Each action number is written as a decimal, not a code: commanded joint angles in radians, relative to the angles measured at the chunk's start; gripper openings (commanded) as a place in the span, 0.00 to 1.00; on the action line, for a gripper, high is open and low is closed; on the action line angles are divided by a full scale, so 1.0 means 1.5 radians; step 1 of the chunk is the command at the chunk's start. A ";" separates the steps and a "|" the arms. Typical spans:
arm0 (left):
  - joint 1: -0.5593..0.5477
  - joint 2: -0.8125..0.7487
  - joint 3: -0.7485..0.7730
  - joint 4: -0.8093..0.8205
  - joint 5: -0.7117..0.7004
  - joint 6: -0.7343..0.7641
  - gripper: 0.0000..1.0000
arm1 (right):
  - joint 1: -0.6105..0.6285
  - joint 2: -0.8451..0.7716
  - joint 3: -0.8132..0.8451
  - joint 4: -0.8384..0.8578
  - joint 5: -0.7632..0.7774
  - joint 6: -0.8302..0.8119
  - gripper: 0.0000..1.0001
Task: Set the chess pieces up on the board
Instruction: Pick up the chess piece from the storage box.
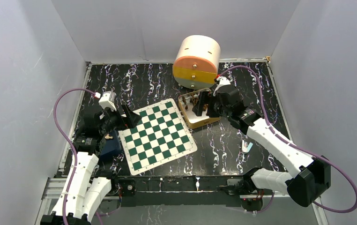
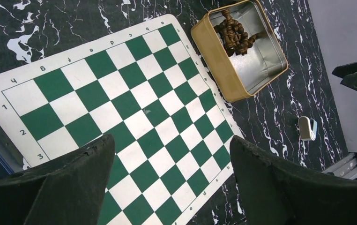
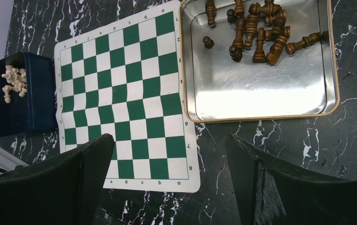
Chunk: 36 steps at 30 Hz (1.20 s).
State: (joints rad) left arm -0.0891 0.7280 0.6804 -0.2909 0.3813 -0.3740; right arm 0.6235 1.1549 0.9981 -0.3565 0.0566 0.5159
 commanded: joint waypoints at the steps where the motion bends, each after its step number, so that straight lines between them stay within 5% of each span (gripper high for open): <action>1: -0.003 -0.008 0.002 0.003 -0.008 0.010 0.89 | 0.002 0.005 0.012 0.025 0.015 0.001 0.99; 13: -0.003 -0.022 0.001 -0.006 -0.034 0.009 0.90 | 0.002 0.045 0.011 0.079 0.063 -0.032 0.99; 21: -0.003 -0.023 0.007 -0.023 -0.072 0.012 0.88 | 0.000 0.188 0.082 0.066 0.127 -0.116 0.98; 29: -0.003 -0.033 0.009 -0.028 -0.085 0.013 0.88 | -0.039 0.330 0.128 0.121 0.095 -0.148 0.46; 36: -0.003 -0.038 0.008 -0.028 -0.085 0.013 0.88 | -0.048 0.412 0.182 0.122 0.082 -0.169 0.37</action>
State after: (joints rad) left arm -0.0891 0.6865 0.6807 -0.3229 0.2649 -0.3664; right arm 0.5510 1.7390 1.1831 -0.2249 0.1944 0.2970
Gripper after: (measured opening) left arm 0.883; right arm 0.370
